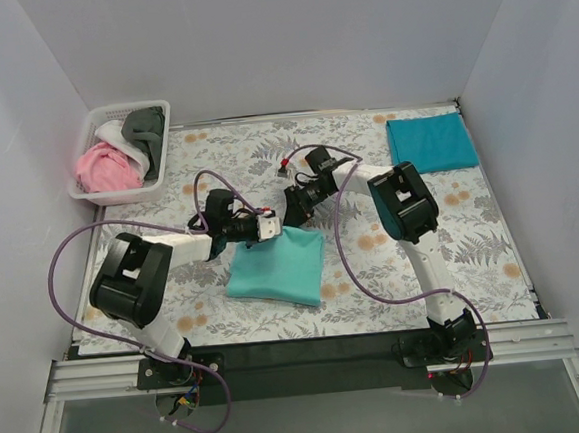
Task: Fold and stack the t-shirts
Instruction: Fold the tshirt
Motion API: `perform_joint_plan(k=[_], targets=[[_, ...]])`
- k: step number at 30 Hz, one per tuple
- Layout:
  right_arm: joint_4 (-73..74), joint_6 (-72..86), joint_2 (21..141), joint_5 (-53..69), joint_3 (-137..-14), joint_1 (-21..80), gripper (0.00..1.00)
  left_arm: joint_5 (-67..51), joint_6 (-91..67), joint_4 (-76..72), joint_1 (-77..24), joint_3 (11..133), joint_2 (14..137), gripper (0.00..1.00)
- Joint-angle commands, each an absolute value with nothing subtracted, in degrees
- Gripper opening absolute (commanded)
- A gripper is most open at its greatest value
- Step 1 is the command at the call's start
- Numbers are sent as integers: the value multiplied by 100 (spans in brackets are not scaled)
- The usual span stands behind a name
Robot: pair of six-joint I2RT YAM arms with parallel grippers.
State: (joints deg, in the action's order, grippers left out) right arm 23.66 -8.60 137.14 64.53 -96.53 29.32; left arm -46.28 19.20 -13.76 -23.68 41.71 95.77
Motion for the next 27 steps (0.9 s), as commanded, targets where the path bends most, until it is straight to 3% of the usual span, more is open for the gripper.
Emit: perform_joint_plan(k=[1,8,16,19,20,24,27], targets=[[2399,-949,13703,5626,-10080,2725,39,-4649,2022,-1582,-2338,4157,9615,0],[2557,-738,13571,5081,-10950,2120,56,-4553,1741,-1390,-2391,4420,9861,0],[2926,-879,12771,4895,-10969,1415,63,-3736,1055,-449,-2399,5220,10572,2],[3146,-1037,12333,4887,-10628,1310,64,-3463,634,-255,-2400,5493,10626,13],[3207,-1081,12201,4878,-10513,1318,64,-3445,511,-185,-2382,5571,10565,21],[3234,-994,11297,5281,-9635,1353,62,-3961,-382,517,-2163,6045,10073,36],[3191,-897,10760,5588,-8940,1529,56,-4419,-1270,1176,-1838,6397,9678,38]])
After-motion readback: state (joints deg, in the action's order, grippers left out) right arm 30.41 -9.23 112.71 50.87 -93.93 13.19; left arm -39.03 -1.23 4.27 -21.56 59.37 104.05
